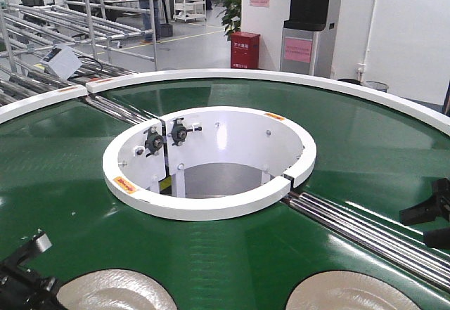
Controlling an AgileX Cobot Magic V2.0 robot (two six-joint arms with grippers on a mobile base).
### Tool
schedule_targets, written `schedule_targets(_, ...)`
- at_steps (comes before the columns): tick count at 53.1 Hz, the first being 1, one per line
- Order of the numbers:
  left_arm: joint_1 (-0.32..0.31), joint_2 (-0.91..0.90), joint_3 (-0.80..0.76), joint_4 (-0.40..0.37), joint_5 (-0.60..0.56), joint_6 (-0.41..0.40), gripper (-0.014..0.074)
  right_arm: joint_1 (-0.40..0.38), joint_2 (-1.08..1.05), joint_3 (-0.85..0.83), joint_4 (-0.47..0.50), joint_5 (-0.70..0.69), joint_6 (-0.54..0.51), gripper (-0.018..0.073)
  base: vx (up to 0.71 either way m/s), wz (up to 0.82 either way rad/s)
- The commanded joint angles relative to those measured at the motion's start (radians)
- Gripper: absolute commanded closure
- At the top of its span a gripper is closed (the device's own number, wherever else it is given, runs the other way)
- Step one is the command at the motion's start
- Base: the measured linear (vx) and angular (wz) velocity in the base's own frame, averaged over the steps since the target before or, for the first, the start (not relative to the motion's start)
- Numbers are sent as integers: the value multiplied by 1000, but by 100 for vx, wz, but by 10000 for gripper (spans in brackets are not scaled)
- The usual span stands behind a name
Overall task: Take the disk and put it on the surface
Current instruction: 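Grip the nearer plate rim with the left gripper and lift it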
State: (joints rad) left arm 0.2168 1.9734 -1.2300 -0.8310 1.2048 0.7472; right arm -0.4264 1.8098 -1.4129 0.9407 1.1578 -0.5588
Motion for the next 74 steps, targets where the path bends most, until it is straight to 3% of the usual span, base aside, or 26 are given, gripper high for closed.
schedule_targets(1,-17,-84,-17,-101,51,10,607,-4,-45,-32,35,16,-16,90,0,0)
schedule_targets(9,-17,-167,-17,-316,51,76,606,-4,-45,-32,-63,19,-16,90,0,0)
schedule_targets(20,-17,-299,-17,-703,31,123,606,-4,-45,-32,-145,10,-19,90,0,0)
schedule_targets(24,-17,-336,-25,-766,4,125,605,-4,-45,-32,-161,-1,-27,90,0,0)
schedule_targets(39,-17,-385,-99,-768,-90,130,604,-4,-27,-26,-280,-28,-28,104,0,0)
schedule_targets(48,-17,-384,-102,-763,-108,130,604,-4,56,-26,-272,2,-29,104,0,0)
schedule_targets(57,-17,-384,-102,-703,-113,130,604,6,126,-26,-237,33,-38,104,0,0)
schedule_targets(63,-17,-384,-102,-664,-129,129,604,53,151,-26,-245,36,-45,104,0,0)
schedule_targets(74,-17,-384,-102,-662,-133,118,604,160,215,-26,-254,52,-46,104,0,0)
